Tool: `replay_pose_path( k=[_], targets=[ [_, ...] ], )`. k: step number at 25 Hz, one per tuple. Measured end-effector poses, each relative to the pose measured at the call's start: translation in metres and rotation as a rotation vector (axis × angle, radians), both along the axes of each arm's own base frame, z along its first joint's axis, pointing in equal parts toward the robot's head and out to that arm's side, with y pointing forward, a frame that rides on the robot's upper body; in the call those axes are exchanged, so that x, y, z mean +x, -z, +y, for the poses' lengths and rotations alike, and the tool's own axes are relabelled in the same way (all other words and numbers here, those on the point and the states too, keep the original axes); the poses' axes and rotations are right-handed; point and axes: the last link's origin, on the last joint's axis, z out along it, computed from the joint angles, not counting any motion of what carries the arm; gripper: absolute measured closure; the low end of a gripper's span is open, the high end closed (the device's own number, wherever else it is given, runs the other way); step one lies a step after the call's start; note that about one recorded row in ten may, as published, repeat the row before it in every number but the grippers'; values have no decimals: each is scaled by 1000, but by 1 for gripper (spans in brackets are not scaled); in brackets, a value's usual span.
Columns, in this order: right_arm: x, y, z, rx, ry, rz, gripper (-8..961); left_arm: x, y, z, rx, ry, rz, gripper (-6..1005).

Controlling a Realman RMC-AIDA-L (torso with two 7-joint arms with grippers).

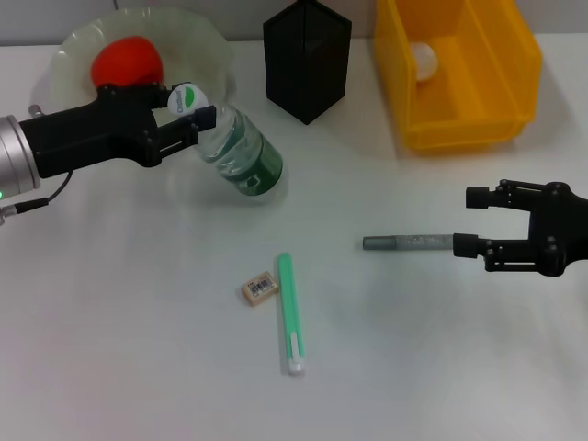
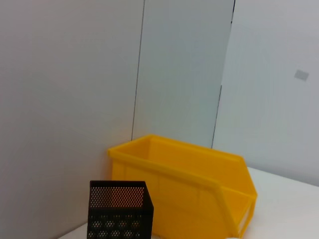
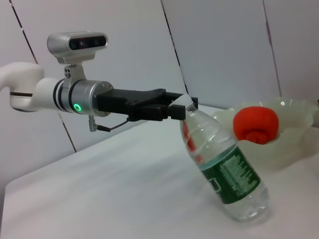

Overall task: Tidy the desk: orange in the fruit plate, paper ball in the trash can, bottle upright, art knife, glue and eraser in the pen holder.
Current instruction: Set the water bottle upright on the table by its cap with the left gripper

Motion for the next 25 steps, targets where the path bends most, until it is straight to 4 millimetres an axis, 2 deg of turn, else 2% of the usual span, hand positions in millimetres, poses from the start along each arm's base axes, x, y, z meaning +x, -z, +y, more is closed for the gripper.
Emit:
replay_pose_path(
  k=[11,25],
  targets=[
    [0,0,0,1,0,0,143,6,-6,-2,5,25,-50,552],
    [-2,0,2,4,-4,5,144,-3,-16,-8,35,13,-81,553]
  ],
)
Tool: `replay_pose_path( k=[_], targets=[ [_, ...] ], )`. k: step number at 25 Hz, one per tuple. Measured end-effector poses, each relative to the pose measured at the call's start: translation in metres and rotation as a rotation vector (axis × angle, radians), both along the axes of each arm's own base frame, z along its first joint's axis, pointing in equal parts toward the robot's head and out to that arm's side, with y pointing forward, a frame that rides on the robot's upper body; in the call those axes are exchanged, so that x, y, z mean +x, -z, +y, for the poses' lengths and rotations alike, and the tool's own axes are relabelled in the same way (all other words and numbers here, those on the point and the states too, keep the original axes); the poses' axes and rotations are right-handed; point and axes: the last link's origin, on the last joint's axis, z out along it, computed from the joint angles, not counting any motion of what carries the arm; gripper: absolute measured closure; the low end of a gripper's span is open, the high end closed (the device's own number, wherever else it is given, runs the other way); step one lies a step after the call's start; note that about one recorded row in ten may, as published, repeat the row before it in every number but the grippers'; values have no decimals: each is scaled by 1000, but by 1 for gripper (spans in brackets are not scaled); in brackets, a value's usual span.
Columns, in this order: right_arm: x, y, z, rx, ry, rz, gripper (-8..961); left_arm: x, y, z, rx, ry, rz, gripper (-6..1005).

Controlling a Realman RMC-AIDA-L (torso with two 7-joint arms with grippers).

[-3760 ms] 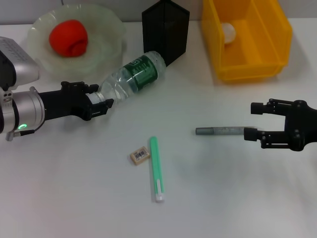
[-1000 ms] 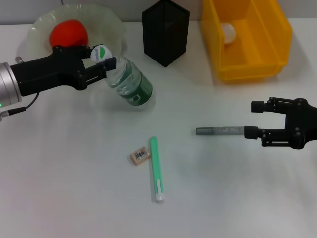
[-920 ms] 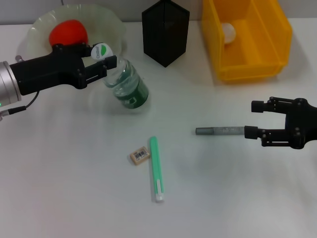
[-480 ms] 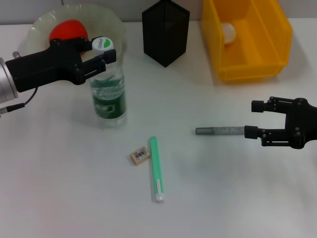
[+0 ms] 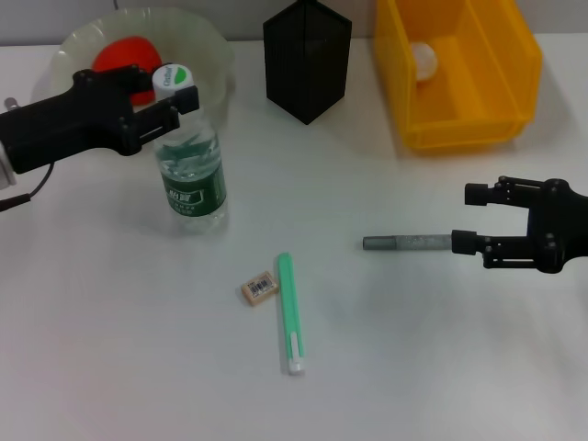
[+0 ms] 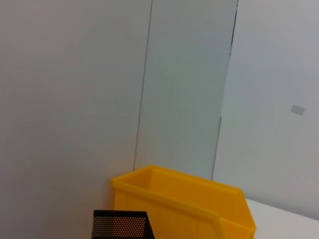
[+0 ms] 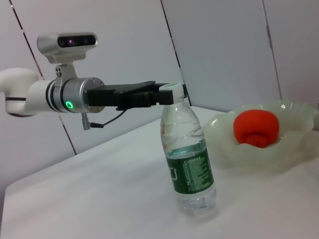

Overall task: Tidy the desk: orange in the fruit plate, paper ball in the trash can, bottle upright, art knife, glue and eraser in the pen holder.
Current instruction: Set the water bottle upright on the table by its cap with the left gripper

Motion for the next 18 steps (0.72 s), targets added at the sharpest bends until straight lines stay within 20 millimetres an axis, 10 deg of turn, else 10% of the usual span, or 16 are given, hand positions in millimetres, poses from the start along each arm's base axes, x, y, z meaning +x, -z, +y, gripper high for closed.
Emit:
replay_pose_path(
  k=[18],
  targets=[
    [-5,3,1,-14,-17,6,143,-42,-33,-21,140,-116,-32,552]
  ],
)
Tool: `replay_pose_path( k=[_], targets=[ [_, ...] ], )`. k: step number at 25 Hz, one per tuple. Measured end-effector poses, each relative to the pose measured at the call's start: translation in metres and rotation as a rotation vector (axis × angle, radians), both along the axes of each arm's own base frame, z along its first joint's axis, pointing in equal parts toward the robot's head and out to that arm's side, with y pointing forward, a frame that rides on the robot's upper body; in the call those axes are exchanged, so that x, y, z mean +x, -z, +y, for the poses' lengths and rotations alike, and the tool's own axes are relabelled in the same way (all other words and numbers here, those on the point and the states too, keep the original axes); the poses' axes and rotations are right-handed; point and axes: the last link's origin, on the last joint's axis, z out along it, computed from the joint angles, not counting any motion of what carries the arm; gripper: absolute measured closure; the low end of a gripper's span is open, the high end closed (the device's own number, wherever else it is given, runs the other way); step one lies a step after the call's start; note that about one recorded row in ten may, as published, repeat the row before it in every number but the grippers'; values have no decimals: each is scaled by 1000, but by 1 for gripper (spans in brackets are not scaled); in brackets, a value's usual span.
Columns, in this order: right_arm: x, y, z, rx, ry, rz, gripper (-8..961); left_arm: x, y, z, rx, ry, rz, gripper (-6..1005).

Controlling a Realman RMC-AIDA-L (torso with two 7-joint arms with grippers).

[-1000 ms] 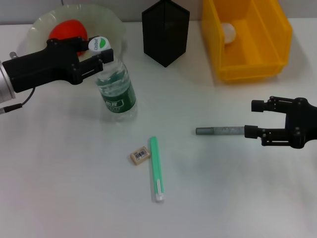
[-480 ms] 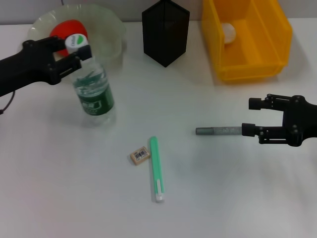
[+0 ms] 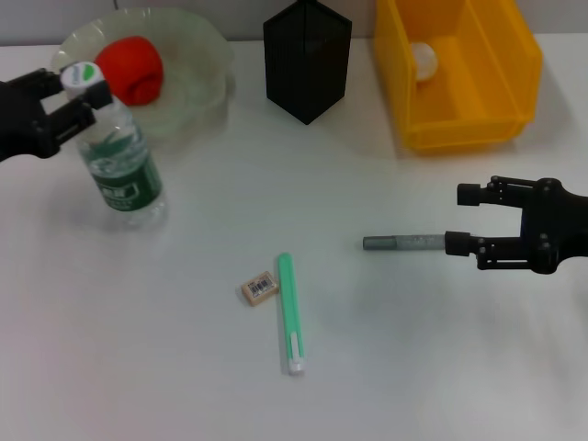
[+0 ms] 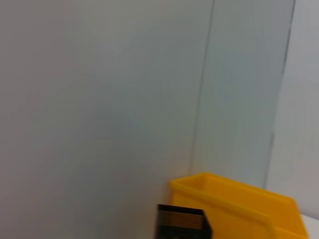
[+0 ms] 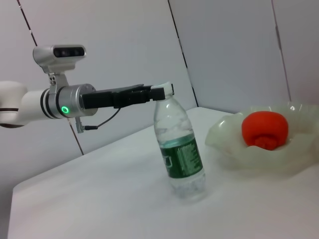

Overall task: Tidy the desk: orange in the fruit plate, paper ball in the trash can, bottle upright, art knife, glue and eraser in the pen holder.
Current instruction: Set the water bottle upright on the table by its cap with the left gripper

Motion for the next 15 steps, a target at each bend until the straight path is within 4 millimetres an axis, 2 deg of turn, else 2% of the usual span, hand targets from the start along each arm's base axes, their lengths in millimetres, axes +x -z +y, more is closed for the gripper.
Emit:
replay_pose_path(
  k=[4,15],
  targets=[
    [0,1,-2,-6,1,1,143,-10,-14,0,77,-34,-3,552],
    [1,2,-4,-14,0,5,144,-16,-17,2,126,-59,25,552]
  ],
)
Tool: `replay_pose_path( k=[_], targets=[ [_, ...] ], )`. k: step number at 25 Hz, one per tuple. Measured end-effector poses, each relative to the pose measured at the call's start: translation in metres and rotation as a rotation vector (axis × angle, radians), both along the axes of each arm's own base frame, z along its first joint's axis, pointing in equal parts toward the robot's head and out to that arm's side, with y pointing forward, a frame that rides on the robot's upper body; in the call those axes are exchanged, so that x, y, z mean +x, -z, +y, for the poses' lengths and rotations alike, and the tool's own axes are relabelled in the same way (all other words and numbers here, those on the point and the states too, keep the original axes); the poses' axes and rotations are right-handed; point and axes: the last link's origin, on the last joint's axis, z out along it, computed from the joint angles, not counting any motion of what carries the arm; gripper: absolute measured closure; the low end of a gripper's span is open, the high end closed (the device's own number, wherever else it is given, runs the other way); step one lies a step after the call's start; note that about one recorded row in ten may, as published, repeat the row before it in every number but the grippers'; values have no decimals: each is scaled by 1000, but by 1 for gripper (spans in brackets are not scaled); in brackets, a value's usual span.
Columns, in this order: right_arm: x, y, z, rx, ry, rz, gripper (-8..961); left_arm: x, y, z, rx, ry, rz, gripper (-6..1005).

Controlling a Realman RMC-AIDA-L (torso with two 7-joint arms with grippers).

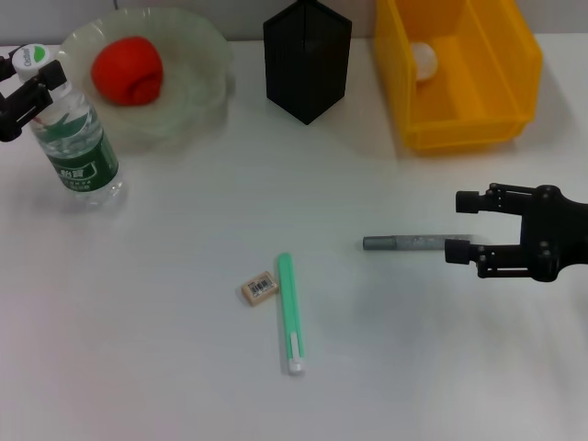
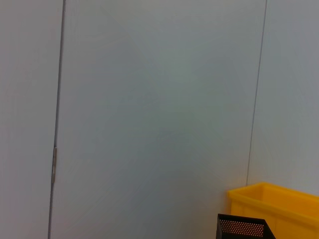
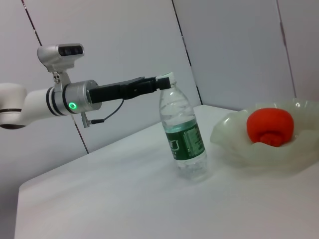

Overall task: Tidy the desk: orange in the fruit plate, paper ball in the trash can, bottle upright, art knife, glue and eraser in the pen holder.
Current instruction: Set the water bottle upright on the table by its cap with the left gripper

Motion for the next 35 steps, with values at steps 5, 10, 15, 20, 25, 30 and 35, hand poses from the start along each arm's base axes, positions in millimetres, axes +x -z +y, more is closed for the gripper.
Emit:
replay_pose_path(
  k=[5,10,15,20,25,30,35],
  targets=[
    [-1,0,0,-1,-3,1,144,-2,1,1,6,-12,4,552],
    [-1,0,1,-1,-6,0,144,-1,1,2,9,-13,4,551],
    [-2,0,2,-1,-9,1,144,-1,-1,3,17,-14,2,551],
    [-2,0,2,1,-8,0,144,-1,-1,4,20,-17,3,551],
    [-2,0,2,3,-8,1,143,-2,-2,6,30,-20,15,552],
    [-2,0,2,5,-7,7,143,-3,-2,7,37,-30,18,553],
    [-2,0,1,6,-4,11,143,-5,-3,8,48,-43,29,552]
  ],
)
